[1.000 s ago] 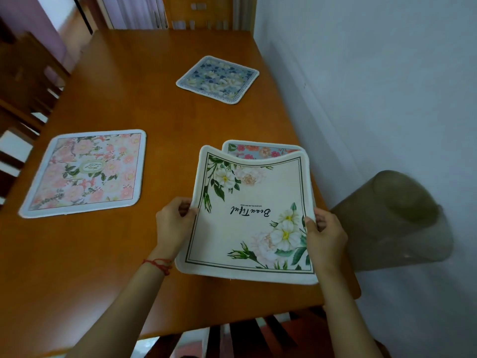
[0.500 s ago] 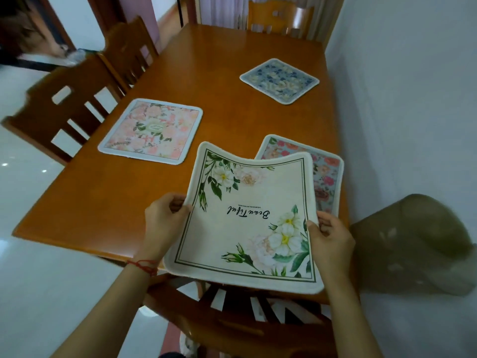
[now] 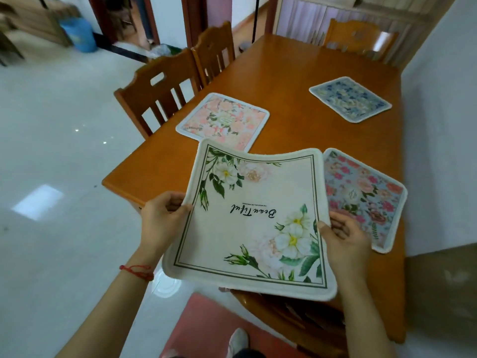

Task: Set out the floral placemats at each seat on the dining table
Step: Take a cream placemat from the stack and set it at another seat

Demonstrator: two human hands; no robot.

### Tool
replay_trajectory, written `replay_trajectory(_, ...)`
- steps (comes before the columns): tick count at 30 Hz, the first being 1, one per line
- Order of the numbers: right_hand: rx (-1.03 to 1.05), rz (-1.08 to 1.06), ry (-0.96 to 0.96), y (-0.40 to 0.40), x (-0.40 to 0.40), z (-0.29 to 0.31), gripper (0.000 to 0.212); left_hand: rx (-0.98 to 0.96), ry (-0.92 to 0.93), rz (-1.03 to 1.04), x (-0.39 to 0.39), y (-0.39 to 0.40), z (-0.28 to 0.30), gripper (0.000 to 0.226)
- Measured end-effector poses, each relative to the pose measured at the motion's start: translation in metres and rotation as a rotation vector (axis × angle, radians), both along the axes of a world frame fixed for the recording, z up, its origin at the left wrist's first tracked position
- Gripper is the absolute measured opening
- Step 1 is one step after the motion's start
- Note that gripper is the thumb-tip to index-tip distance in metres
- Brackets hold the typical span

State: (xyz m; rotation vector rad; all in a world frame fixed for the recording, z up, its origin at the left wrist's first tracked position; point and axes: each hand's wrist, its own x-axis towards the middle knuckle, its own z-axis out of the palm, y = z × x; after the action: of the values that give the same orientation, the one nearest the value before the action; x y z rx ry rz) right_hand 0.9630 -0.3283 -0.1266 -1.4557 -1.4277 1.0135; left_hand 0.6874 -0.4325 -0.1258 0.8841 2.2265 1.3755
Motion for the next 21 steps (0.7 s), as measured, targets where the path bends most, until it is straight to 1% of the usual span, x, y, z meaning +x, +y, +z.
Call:
replay_trajectory(10, -0.032, 0.200, 0.051, -0.041, -0.091, 0.005, 0.021, -0.031, -0.049, 0.232, -0.064, -0.091, 0.001, 0.011)
replay_trajectory(21, -0.054, 0.422, 0.038, -0.101, -0.207, -0.003, 0.025, -0.034, -0.101, 0.532, -0.130, -0.207, -0.011, 0.011)
